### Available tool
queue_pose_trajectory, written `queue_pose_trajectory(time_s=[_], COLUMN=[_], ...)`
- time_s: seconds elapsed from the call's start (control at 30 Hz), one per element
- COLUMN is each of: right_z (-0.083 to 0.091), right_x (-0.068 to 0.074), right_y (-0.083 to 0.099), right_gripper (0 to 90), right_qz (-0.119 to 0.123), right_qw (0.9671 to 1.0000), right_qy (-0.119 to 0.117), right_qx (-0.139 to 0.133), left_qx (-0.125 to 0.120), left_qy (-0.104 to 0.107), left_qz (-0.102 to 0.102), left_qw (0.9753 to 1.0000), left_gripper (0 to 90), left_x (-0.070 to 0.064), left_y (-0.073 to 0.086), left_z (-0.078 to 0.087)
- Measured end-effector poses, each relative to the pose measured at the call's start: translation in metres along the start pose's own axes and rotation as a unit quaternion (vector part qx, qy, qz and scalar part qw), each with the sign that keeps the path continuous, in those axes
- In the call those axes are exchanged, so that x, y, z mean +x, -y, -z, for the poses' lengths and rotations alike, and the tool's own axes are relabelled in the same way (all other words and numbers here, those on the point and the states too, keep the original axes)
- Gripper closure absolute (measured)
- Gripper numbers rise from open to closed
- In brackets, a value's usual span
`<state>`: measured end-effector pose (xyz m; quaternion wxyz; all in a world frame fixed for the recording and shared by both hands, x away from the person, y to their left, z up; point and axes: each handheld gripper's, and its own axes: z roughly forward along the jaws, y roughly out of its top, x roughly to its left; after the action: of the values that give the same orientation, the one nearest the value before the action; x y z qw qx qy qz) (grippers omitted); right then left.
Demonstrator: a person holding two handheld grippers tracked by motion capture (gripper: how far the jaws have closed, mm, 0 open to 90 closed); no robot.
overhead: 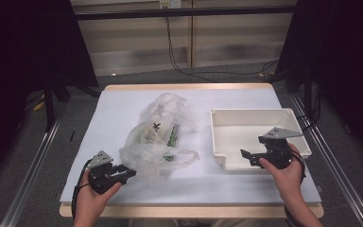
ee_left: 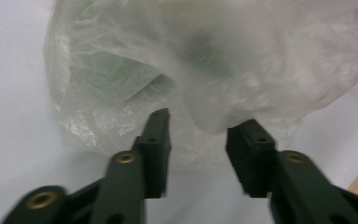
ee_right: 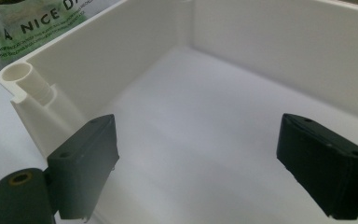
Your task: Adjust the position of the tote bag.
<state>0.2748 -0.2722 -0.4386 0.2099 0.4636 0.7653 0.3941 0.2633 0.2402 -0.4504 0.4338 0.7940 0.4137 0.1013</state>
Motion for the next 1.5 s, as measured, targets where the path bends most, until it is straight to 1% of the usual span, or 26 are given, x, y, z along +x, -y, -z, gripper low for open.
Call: queue_pose_trajectory(time_s=[0.03, 0.07, 0.1, 0.13, 0.2, 0.23, 0.37, 0.43, 0.6, 0.7, 0.73, 0.8, 0.87, 0.97, 1.0, 1.03, 1.2, 1.23, 1.27, 1.3, 1.33, 1.37, 1.4, 1.43, 1.47, 1.5], right_z=[0.001, 0.001, 0.002, 0.002, 0.003, 0.003, 0.003, 0.004, 0.003, 0.003, 0.003, 0.003, 0.003, 0.003, 0.003, 0.004, 0.004, 0.004, 0.004, 0.004, 0.004, 0.004, 0.004, 0.005, 0.005, 0.005], right_x=[-0.001, -0.001, -0.001, -0.001, 0.000, -0.001, 0.000, -0.001, -0.001, -0.001, -0.001, -0.002, -0.002, -0.001, -0.001, -0.002, -0.003, -0.003, -0.003, -0.003, -0.003, -0.004, -0.004, -0.005, -0.005, -0.005], right_y=[0.001, 0.001, 0.001, 0.001, 0.002, 0.002, 0.003, 0.003, 0.003, 0.003, 0.003, 0.004, 0.005, 0.005, 0.005, 0.006, 0.007, 0.007, 0.007, 0.007, 0.007, 0.007, 0.008, 0.008, 0.008, 0.008], right_gripper=[12.2, 12.2, 12.2, 12.2, 12.2, 12.2, 12.2, 12.2, 12.2, 12.1, 12.1, 12.2, 12.1, 12.1, 12.1, 12.1, 12.1, 12.2, 12.1, 12.1, 12.1, 12.1, 12.1, 12.1, 12.1, 12.2], right_qz=[0.000, 0.000, -0.002, -0.003, -0.002, 0.002, 0.000, -0.001, -0.003, -0.001, -0.003, -0.004, -0.004, -0.006, -0.006, -0.004, -0.009, -0.010, -0.010, -0.010, -0.010, -0.010, -0.010, -0.008, -0.008, -0.009], right_qw=[1.0000, 1.0000, 1.0000, 1.0000, 1.0000, 1.0000, 1.0000, 1.0000, 1.0000, 1.0000, 1.0000, 1.0000, 1.0000, 1.0000, 1.0000, 1.0000, 0.9999, 0.9999, 0.9999, 0.9999, 0.9999, 0.9999, 0.9999, 0.9999, 0.9999, 0.9999], right_qy=[0.001, 0.001, 0.002, 0.002, 0.002, 0.001, 0.002, 0.002, 0.002, 0.002, 0.003, 0.004, 0.002, 0.002, 0.002, 0.002, 0.004, 0.005, 0.005, 0.005, 0.005, 0.004, 0.006, 0.005, 0.005, 0.005], right_qx=[-0.001, -0.001, -0.002, -0.001, -0.001, 0.001, 0.002, 0.003, 0.003, 0.003, 0.002, 0.002, 0.005, 0.005, 0.005, 0.004, 0.005, 0.005, 0.006, 0.006, 0.007, 0.006, 0.006, 0.005, 0.005, 0.006], left_qx=[-0.002, -0.002, 0.000, 0.000, -0.004, -0.009, -0.010, -0.014, -0.008, 0.002, -0.001, -0.005, -0.008, 0.007, 0.011, 0.008, 0.012, 0.007, 0.008, 0.008, 0.011, 0.010, 0.011, 0.016, 0.016, 0.010], left_qy=[0.001, 0.001, -0.011, -0.015, -0.012, -0.006, -0.008, -0.005, -0.009, -0.022, -0.027, -0.022, -0.023, -0.032, -0.031, -0.032, -0.038, -0.040, -0.037, -0.041, -0.044, -0.045, -0.050, -0.057, -0.057, -0.060], left_qz=[0.017, 0.017, 0.017, 0.017, 0.018, 0.024, 0.023, 0.027, 0.032, 0.025, 0.029, 0.037, 0.040, 0.031, 0.027, 0.028, 0.025, 0.032, 0.034, 0.036, 0.032, 0.036, 0.033, 0.025, 0.025, 0.027], left_qw=[0.9999, 0.9999, 0.9998, 0.9998, 0.9998, 0.9997, 0.9997, 0.9995, 0.9994, 0.9994, 0.9992, 0.9991, 0.9989, 0.9990, 0.9991, 0.9991, 0.9989, 0.9987, 0.9987, 0.9985, 0.9984, 0.9983, 0.9981, 0.9979, 0.9979, 0.9978], left_gripper=[70.8, 72.5, 75.3, 78.6, 82.0, 84.5, 88.9, 89.8, 90.0, 90.0, 90.0, 90.0, 90.0, 90.0, 90.0, 90.0, 90.0, 90.0, 90.0, 90.0, 90.0, 90.0, 90.0, 90.0, 90.0, 90.0], left_x=[0.000, 0.000, 0.001, 0.003, 0.003, 0.004, 0.006, 0.008, 0.014, 0.020, 0.022, 0.026, 0.030, 0.036, 0.038, 0.041, 0.051, 0.053, 0.056, 0.057, 0.062, 0.064, 0.067, 0.071, 0.071, 0.072], left_y=[-0.001, -0.001, -0.002, -0.004, -0.005, -0.006, -0.007, -0.007, -0.008, -0.012, -0.013, -0.014, -0.015, -0.018, -0.019, -0.021, -0.031, -0.032, -0.034, -0.035, -0.037, -0.038, -0.040, -0.042, -0.042, -0.044], left_z=[-0.001, -0.001, -0.001, 0.000, 0.000, 0.001, 0.002, 0.002, 0.003, 0.006, 0.007, 0.008, 0.009, 0.006, 0.005, 0.004, 0.000, -0.001, -0.002, -0.003, -0.004, -0.005, -0.005, -0.005, -0.005, -0.006])
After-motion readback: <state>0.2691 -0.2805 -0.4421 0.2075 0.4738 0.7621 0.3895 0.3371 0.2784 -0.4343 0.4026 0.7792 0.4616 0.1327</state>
